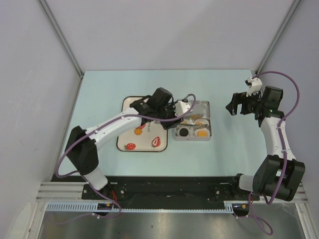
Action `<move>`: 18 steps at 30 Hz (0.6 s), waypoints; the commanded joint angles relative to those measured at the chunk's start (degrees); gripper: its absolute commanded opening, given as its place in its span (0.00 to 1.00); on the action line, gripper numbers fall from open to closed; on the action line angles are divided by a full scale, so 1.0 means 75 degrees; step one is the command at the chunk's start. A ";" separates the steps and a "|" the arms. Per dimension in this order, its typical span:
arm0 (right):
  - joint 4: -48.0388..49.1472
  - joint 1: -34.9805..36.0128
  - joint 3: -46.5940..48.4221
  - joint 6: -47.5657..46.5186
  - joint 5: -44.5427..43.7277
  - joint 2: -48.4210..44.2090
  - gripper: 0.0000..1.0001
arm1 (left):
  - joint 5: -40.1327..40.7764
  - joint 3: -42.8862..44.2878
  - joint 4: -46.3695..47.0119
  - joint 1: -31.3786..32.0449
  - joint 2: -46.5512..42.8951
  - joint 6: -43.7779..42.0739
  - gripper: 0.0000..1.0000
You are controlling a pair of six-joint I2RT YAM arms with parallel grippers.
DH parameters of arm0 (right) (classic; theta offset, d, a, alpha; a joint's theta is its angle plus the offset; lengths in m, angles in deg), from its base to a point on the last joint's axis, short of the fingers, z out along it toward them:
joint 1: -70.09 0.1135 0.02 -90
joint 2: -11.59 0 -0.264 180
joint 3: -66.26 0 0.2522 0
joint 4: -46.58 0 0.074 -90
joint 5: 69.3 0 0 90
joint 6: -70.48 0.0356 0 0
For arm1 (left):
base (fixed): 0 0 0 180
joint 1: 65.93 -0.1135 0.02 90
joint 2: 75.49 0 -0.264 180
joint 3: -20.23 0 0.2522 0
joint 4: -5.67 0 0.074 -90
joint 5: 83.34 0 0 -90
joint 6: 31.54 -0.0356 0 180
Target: Pack the cookies
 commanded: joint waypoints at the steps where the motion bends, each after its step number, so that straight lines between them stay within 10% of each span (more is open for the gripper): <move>1: 0.0085 -0.0047 -0.0002 -0.0060 0.0095 -0.0061 1.00 | 0.0452 -0.0278 0.0851 -0.0016 -0.0865 0.0426 0.52; 18: 0.0073 -0.0035 0.0010 -0.0060 0.0096 -0.0096 1.00 | 0.0405 -0.1930 0.2116 -0.2323 -0.2857 0.1703 0.53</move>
